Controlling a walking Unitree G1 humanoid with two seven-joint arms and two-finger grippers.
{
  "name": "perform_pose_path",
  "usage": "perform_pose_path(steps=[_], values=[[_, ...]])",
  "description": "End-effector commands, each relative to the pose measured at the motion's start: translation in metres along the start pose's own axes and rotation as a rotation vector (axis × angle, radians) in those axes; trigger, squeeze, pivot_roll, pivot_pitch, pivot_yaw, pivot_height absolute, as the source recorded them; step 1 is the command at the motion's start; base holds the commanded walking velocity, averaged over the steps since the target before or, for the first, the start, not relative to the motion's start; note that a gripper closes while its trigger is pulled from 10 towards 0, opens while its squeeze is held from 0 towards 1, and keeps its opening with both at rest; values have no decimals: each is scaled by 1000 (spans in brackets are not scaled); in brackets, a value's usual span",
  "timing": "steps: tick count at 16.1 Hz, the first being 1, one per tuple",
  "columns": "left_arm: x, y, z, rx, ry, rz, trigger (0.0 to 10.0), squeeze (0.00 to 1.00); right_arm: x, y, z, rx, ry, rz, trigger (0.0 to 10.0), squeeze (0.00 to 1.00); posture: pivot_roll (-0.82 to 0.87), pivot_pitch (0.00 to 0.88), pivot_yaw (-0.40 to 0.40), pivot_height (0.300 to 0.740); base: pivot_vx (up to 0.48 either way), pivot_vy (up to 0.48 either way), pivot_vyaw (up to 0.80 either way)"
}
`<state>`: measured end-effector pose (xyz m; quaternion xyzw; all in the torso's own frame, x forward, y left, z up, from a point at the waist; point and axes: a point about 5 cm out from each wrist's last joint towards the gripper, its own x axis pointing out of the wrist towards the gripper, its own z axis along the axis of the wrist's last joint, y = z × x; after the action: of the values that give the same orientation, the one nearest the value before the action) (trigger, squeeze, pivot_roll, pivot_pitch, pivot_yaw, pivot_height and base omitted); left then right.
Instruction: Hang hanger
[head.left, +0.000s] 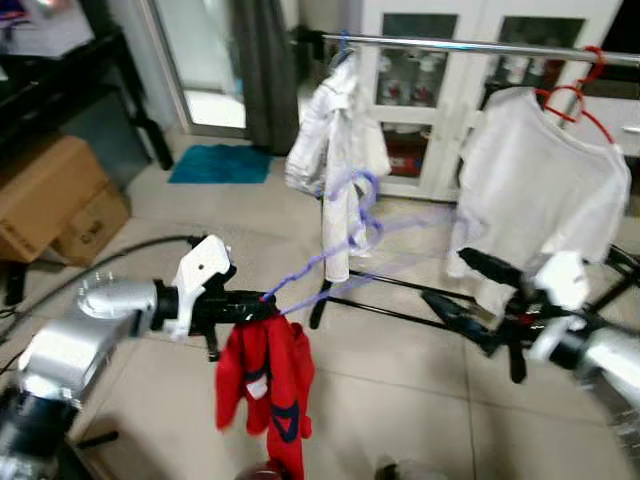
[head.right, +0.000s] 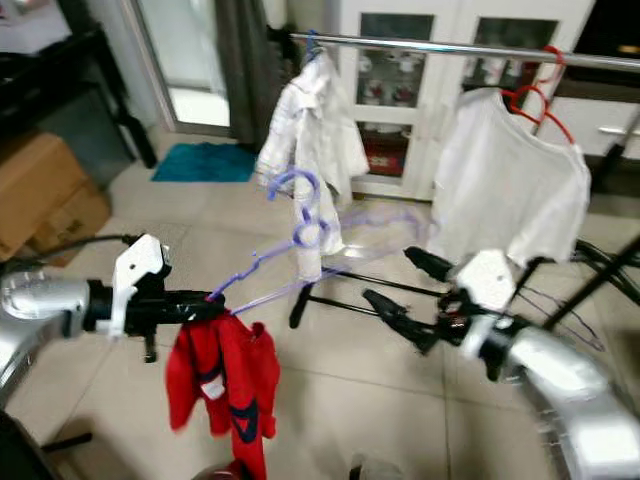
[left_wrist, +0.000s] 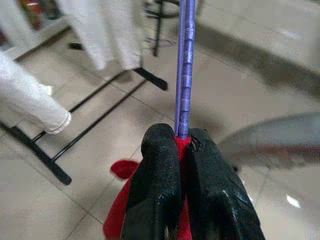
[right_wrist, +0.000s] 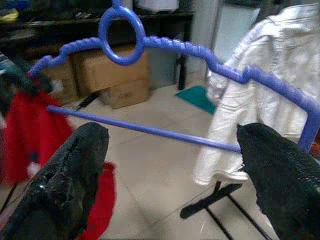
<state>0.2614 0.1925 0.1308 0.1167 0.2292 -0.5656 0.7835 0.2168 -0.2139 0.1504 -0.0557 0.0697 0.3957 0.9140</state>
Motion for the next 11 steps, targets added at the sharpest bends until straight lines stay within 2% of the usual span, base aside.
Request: perform_pose_path(steps=[1, 3, 6, 7, 8, 9, 11], values=[[-3, 3, 4, 45, 20, -34, 0, 0, -1, 0, 15, -22, -35, 58, 10000, 1000, -74, 0, 79, 740, 0, 0, 0], [-6, 8, 9, 155, 110, -121, 0, 0, 1, -7, 33, -48, -35, 136, 10000, 1000, -75, 0, 79, 740, 0, 0, 0], [-8, 15, 16, 248, 153, -187, 0, 0, 1, -15, 53, -76, -20, 221, 10000, 1000, -77, 0, 80, 740, 0, 0, 0], [-6, 18, 24, 300, 156, -207, 0, 0, 5, -22, 54, -93, 73, 216, 10000, 988, -79, 0, 75, 740, 0, 0, 0], [-6, 18, 27, 319, 155, -216, 0, 0, 6, -24, 52, -80, 102, 218, 10000, 776, -79, 0, 75, 740, 0, 0, 0], [-5, 19, 32, 357, 160, -234, 0, 0, 6, -24, 49, -37, 148, 252, 10000, 0, -78, 0, 71, 740, 0, 0, 0], [-4, 19, 37, 400, 170, -248, 0, 0, 7, -23, 45, 20, 188, 287, 10000, 0, -74, 0, 61, 740, 0, 0, 0]])
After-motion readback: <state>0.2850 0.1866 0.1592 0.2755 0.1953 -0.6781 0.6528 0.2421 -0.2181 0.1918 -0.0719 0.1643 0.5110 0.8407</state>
